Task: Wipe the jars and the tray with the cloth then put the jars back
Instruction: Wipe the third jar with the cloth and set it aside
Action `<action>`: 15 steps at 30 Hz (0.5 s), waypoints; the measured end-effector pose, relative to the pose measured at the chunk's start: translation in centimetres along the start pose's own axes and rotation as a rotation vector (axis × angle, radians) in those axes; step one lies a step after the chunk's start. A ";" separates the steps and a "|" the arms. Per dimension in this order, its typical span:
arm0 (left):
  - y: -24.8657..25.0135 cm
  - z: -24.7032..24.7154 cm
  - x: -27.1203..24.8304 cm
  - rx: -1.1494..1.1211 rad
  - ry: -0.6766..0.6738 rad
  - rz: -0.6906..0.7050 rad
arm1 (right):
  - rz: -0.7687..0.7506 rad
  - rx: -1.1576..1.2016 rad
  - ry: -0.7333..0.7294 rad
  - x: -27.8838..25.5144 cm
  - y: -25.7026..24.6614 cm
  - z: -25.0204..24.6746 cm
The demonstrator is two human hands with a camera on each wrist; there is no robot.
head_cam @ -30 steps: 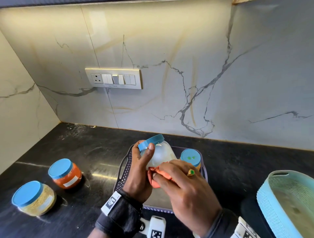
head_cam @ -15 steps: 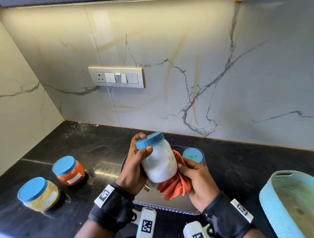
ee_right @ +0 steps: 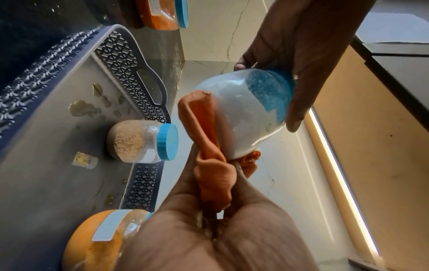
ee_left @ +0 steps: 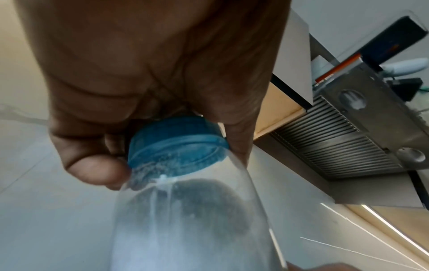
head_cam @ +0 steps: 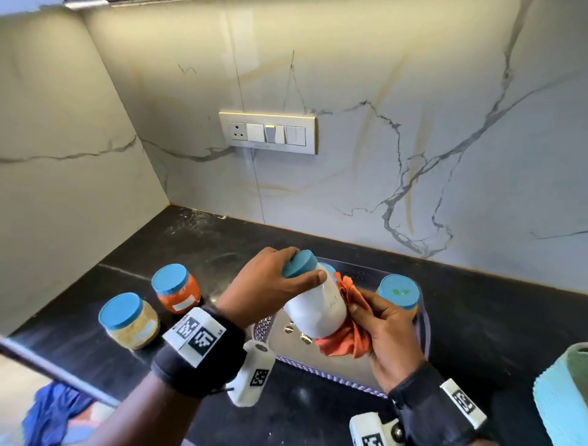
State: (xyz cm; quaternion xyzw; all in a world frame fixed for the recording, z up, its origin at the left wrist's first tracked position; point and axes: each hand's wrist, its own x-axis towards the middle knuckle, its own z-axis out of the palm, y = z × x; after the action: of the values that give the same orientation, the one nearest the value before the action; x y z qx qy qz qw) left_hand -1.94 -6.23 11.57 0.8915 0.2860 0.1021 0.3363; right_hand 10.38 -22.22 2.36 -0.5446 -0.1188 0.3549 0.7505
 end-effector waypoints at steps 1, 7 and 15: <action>-0.1 -0.4 -0.2 -0.031 -0.011 -0.015 | 0.005 0.006 -0.010 0.1 0.1 0.0; -3.0 -3.7 -0.8 -0.063 -0.002 -0.104 | 0.016 -0.036 -0.093 0.8 1.2 1.8; -9.9 -7.3 3.1 0.371 -0.062 -0.128 | -0.019 -0.034 -0.134 0.8 -0.3 1.4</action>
State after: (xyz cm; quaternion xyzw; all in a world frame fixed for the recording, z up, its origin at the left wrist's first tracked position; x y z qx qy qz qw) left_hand -6.51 5.50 10.51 0.9209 0.3456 -0.0014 0.1805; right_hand 10.30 -20.75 3.03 -0.5311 -0.1798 0.3816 0.7348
